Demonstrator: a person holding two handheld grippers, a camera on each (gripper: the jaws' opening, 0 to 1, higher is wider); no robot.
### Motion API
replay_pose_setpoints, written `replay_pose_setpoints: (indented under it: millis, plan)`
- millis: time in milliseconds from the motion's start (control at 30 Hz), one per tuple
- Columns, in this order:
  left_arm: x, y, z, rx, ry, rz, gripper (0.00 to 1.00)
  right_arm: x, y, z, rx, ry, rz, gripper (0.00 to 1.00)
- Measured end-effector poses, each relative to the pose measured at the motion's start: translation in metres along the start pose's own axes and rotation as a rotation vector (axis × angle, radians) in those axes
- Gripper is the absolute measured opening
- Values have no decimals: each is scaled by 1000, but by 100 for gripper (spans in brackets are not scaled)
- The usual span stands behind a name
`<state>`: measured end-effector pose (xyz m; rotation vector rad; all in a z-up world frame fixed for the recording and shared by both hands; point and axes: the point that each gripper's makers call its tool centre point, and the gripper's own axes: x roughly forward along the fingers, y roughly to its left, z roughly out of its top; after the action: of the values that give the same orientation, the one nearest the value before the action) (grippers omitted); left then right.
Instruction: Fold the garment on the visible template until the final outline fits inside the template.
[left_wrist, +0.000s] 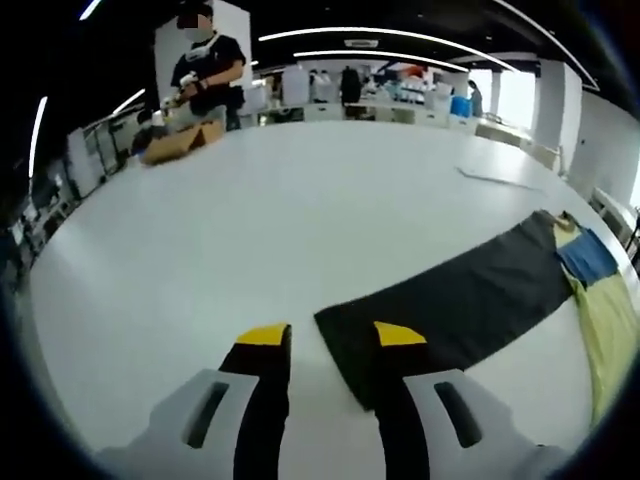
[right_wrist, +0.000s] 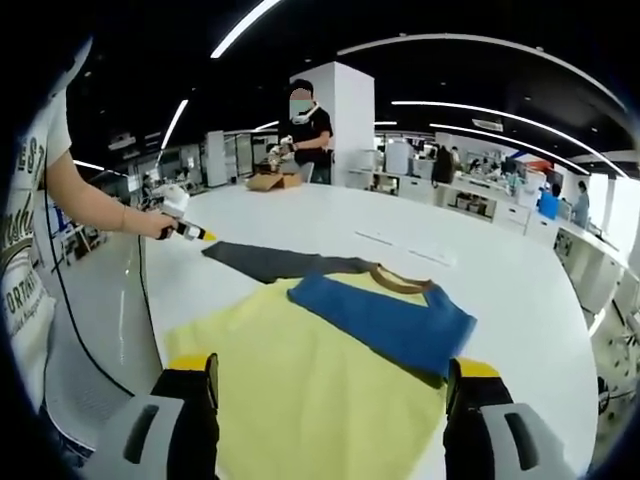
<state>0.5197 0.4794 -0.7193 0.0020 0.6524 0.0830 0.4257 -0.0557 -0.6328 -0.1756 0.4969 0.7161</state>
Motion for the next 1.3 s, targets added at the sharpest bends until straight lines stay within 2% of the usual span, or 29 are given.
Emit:
replay_pose_setpoints:
  millis: [233,333,533,733,833,933,1133,1233,1300]
  plan:
    - [3,-7,-9,-58,10,-7,32,-2,0,-3,2,5,-5,95]
    - [4,-9,-11,-111,-3,-8,33,-3,-2,-4,5,4,-10,94]
    - [5,-13,-17,-126,11,-5,31,-4,-3,-5,9,6,-18,94]
    - [5,-17,-22,-161,14,4,27,-5,-3,-6,8,9,-21,93]
    - [7,-18,-20,-182,-2,4,23,-5,-4,-5,8,6,-22,93]
    - [7,-17,-21,-243,-15,28,20,-6,-4,-7,-1,14,-25,94]
    - [8,-14,-24,-199,9,67,12,-6,-4,-9,-5,20,-33,93]
    - [8,-14,-24,-116,41,92,11,-6,-4,-11,-14,30,-36,93]
    - [8,-15,-24,-139,47,101,10,-6,-4,-12,-22,38,-38,93]
